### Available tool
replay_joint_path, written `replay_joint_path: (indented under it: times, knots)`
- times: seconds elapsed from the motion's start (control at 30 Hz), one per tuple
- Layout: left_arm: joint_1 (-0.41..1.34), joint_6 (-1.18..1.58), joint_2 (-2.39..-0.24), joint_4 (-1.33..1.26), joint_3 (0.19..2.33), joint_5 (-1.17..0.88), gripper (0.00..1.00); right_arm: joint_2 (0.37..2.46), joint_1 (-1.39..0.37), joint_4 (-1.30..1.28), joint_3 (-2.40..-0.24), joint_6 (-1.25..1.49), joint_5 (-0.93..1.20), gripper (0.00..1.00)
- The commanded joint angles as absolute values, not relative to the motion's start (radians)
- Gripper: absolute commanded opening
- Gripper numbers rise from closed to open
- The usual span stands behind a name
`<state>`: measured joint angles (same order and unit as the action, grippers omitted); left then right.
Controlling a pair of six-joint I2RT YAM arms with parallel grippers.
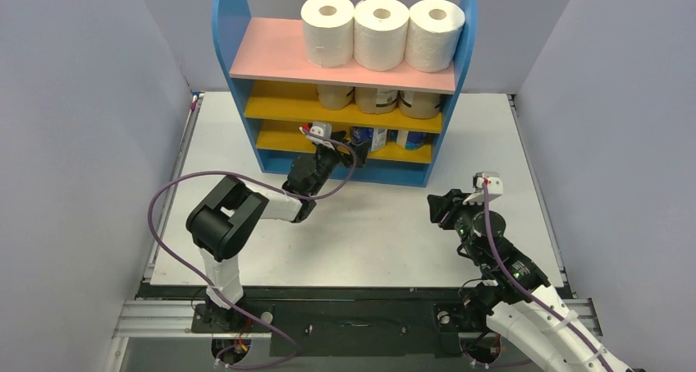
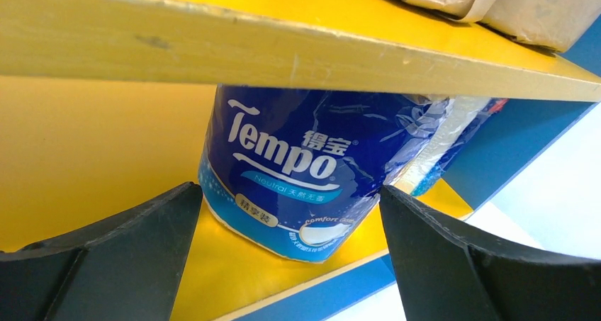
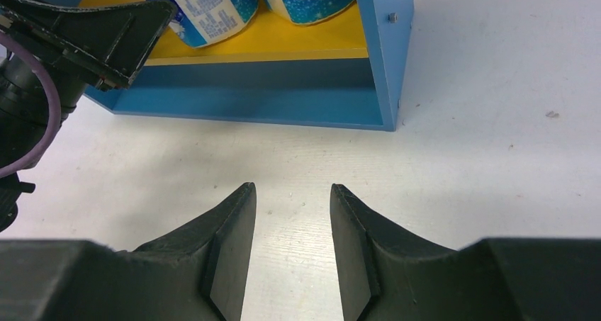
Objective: Place and organize the paper towels onto the shelf
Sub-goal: Place the paper towel on the shelf.
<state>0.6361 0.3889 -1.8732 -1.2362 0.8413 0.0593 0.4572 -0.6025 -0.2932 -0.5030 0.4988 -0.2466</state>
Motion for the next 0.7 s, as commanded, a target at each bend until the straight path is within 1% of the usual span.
replay_joint_path:
  times: [0.0,0.67]
  knots:
    - [0.631,0.396,-1.905,-1.263,0.89,0.083,0.96,0.453,-0.601,-0.276,-0.495,0.485,-0.27,0.39]
    - [0.655,0.382,-1.935,-1.243,0.936,0.087,0.96,0.469,-0.602,-0.269,-0.493,0.483,-0.273,0.39]
